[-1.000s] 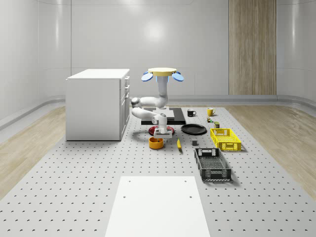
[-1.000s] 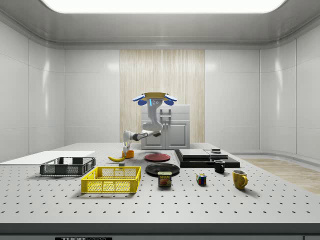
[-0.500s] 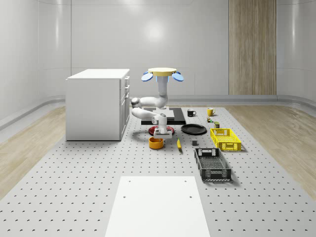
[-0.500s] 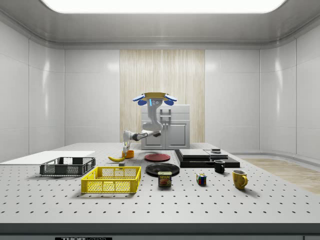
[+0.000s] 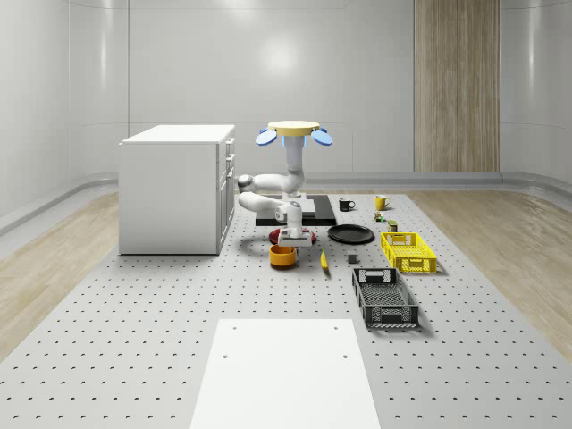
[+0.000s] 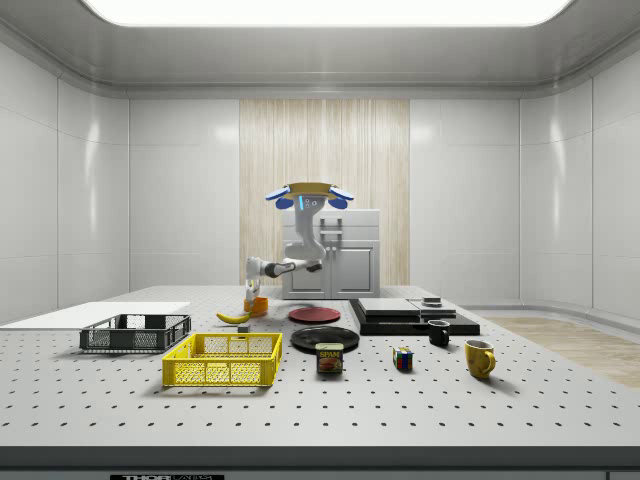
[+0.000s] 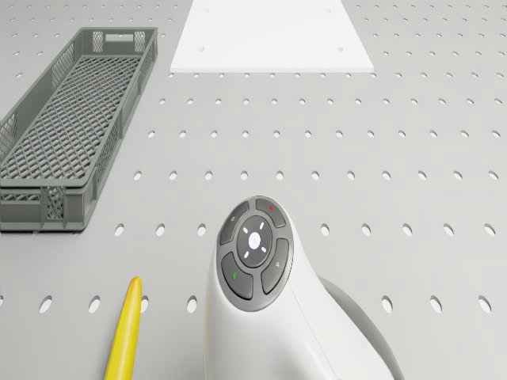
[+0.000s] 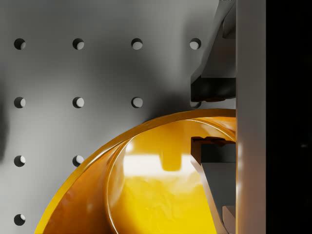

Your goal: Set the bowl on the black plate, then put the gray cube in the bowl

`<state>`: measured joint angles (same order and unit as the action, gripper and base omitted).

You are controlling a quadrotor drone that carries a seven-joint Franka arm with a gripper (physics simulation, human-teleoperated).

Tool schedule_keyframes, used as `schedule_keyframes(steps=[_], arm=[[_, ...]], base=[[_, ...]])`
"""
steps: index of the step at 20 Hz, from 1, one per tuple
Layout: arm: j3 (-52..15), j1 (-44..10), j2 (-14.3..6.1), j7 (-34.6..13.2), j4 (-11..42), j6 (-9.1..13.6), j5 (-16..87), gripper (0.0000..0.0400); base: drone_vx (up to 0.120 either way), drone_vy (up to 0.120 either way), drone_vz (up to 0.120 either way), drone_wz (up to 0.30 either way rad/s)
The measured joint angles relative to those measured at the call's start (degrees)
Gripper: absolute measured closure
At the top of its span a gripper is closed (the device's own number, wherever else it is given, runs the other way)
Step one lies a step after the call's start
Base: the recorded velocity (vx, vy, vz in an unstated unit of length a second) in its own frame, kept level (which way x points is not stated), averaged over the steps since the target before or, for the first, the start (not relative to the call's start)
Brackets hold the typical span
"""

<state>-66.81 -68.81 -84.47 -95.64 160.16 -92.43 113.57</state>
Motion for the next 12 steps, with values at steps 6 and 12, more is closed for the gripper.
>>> schedule_keyframes(steps=[6, 12], arm=[[-2.26, 0.34, -0.05, -0.1, 0.79, 0.94, -2.13, 0.0299], [-2.97, 0.38, -0.18, -0.17, 1.0, 1.11, -2.84, 0.03]], base=[[-0.053, 0.053, 0.12, 0.0], [-0.12, 0.12, 0.027, 0.0]])
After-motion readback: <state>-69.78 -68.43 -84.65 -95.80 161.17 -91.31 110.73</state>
